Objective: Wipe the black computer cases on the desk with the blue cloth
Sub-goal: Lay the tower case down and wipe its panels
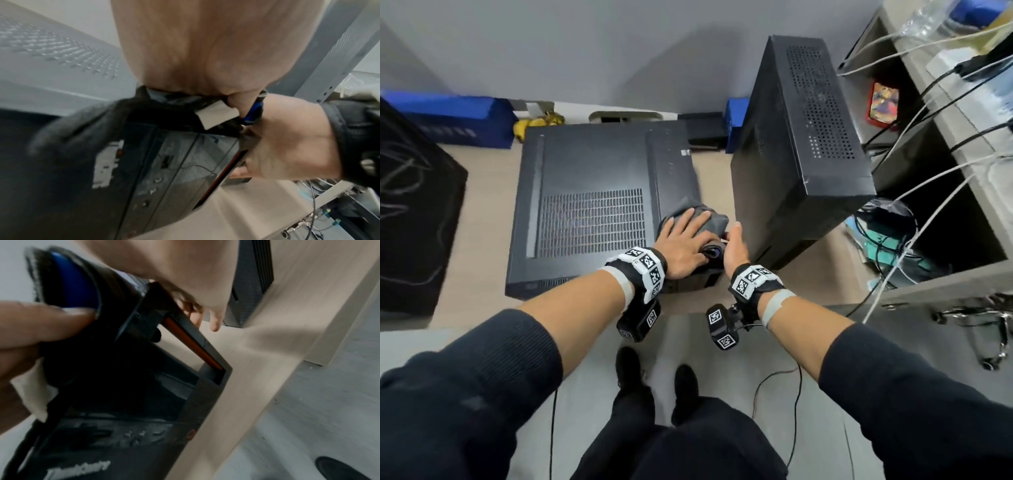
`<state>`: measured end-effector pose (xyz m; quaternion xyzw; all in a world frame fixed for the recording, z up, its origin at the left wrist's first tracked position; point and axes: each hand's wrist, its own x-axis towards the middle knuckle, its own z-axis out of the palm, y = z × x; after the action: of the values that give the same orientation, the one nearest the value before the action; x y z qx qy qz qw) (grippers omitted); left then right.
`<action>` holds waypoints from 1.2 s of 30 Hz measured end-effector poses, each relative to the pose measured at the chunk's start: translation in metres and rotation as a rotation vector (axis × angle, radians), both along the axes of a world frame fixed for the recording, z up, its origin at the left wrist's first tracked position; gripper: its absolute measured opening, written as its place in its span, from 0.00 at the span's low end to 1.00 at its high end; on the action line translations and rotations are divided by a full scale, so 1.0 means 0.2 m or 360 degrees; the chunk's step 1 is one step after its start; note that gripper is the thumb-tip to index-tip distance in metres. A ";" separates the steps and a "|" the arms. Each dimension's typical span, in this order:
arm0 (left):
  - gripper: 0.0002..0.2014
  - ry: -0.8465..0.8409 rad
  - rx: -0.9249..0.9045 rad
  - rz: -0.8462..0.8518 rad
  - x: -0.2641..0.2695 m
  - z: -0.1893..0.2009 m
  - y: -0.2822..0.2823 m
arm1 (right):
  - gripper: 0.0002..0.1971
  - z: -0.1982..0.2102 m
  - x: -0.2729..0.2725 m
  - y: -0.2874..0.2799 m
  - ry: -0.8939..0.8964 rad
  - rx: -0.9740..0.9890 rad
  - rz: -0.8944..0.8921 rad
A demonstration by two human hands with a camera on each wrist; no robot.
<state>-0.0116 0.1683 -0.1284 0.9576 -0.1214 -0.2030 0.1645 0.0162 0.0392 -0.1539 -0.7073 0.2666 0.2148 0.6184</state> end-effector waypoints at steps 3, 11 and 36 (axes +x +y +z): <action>0.30 -0.0045 -0.0060 0.0113 -0.08 -0.01 -0.01 | 0.28 -0.02 -0.07 -0.05 0.0058 -0.0074 0.0183; 0.32 -0.0093 -0.0147 0.0320 -0.27 0.00 0.03 | 0.35 0.01 -0.12 -0.05 0.0134 -0.0215 0.0326; 0.21 -0.0790 -0.0745 0.2509 -0.60 -0.09 0.07 | 0.25 -0.02 -0.18 -0.09 -0.0100 -0.0393 0.0578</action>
<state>-0.1315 0.1829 -0.1473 0.7203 0.5084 0.2161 0.4195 -0.0198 0.0216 -0.1575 -0.8206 0.1396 0.2662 0.4862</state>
